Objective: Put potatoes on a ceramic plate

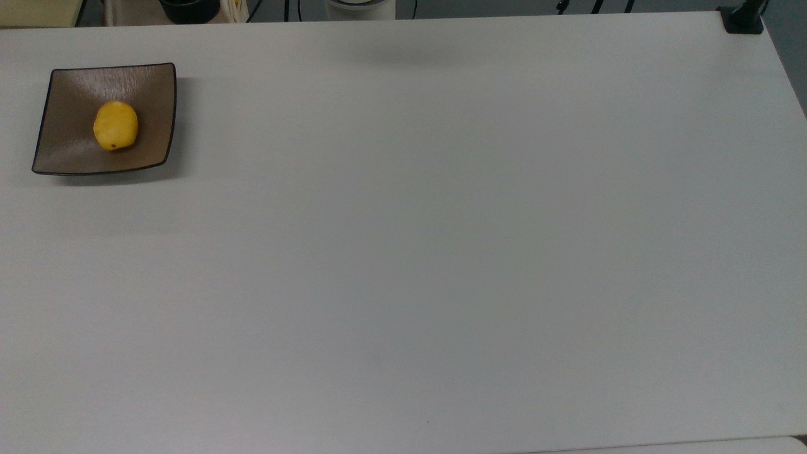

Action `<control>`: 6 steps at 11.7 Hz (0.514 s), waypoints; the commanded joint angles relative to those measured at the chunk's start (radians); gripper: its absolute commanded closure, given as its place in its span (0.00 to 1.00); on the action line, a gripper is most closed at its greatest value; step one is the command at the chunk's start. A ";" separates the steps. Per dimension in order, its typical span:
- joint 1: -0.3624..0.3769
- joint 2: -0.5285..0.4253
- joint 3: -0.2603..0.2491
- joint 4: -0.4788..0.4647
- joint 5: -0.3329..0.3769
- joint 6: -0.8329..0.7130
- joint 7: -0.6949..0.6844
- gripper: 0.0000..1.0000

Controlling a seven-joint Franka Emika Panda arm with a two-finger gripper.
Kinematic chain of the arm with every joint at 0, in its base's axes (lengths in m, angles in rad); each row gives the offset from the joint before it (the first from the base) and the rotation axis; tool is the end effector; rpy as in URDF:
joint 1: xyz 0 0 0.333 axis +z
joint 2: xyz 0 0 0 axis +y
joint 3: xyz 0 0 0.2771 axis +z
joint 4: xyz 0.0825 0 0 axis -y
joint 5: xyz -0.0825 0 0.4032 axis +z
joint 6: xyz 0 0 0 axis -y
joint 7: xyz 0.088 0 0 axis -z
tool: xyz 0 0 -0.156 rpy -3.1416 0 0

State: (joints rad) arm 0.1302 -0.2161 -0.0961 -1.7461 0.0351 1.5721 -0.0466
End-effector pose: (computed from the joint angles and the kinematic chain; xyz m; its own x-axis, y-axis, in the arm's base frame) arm 0.5150 0.0194 0.5677 0.9957 0.0818 0.0437 0.0841 -0.9950 -0.0536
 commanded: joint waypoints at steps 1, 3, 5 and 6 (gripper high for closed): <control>0.057 0.044 -0.001 -0.018 0.012 0.009 0.027 0.00; 0.033 0.090 0.036 -0.018 0.011 0.080 0.024 0.00; -0.029 0.110 0.077 -0.020 0.009 0.118 0.001 0.00; -0.040 0.115 0.084 -0.029 0.009 0.147 -0.025 0.00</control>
State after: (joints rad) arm 0.1448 -0.1076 -0.0514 -1.7630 0.0350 1.6650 -0.0288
